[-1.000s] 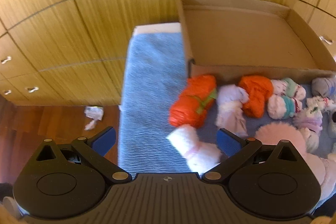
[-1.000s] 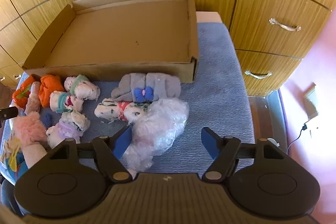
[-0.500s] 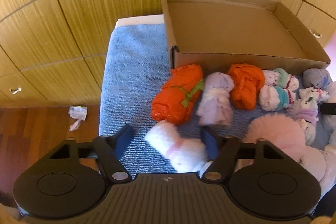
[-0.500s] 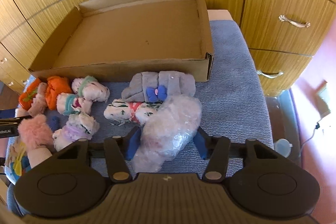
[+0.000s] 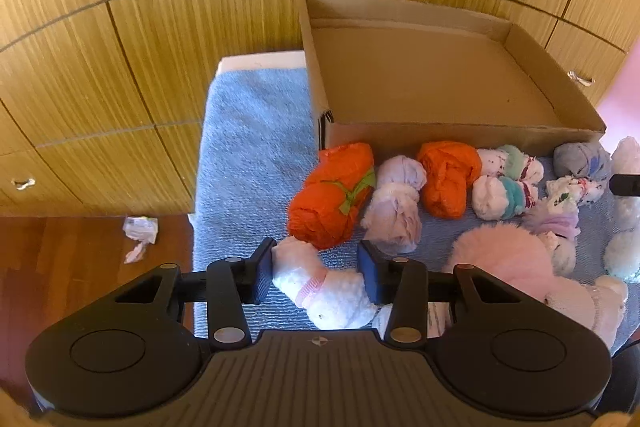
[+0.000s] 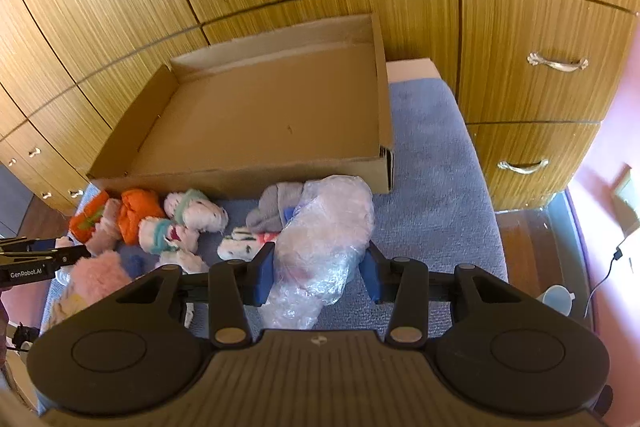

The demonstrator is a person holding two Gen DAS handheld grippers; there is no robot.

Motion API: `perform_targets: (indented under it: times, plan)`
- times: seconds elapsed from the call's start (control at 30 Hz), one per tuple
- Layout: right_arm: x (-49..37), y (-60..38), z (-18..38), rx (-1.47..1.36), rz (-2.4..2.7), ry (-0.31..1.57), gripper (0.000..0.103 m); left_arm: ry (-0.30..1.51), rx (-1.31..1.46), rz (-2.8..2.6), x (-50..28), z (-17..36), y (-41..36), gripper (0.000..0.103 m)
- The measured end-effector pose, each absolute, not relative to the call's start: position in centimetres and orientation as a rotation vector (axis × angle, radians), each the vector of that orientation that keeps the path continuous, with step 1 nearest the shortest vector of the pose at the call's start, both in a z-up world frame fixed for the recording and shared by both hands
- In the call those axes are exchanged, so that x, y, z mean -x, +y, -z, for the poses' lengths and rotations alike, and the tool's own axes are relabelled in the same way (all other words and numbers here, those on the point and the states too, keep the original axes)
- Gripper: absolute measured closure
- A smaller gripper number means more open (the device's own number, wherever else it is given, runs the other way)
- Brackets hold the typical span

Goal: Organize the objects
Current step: 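Carry both bundles into the cardboard box and open both grippers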

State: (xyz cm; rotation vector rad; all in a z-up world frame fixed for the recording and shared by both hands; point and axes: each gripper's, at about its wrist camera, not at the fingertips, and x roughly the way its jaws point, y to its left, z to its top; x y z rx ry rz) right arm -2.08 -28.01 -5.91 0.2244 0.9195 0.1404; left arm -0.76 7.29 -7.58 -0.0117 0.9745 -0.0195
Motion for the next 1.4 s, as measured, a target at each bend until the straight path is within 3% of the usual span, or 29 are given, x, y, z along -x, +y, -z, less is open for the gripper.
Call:
perform_targets:
  times: [0.43,0.6,0.73,1.03,1.4]
  plan:
    - [0.7,-28.0,2.0,-0.235,-0.213,0.786,0.063,0.823,0.01,0.036,0.5,2.2,7.0,0.053]
    - [-4.5,-26.0,-1.0,-0.157,-0.288,0.756,0.063,0.762,-0.021,0.094,-5.4,-0.9,4.8,0.053]
    - [-10.4,-23.6,-1.9,-0.154,-0.364,0.776,0.062,0.724,-0.101,0.126,-11.7,-0.3,2.1,0.052]
    - [-21.9,-18.7,3.5,-0.103,-0.397,0.907,0.063,0.773,-0.282,0.161,-21.4,6.1,-0.6,0.052]
    - [-27.5,-17.7,10.9,-0.093,-0.449,1.019,0.064,0.823,-0.453,0.202,-24.2,10.4,-0.1,0.046]
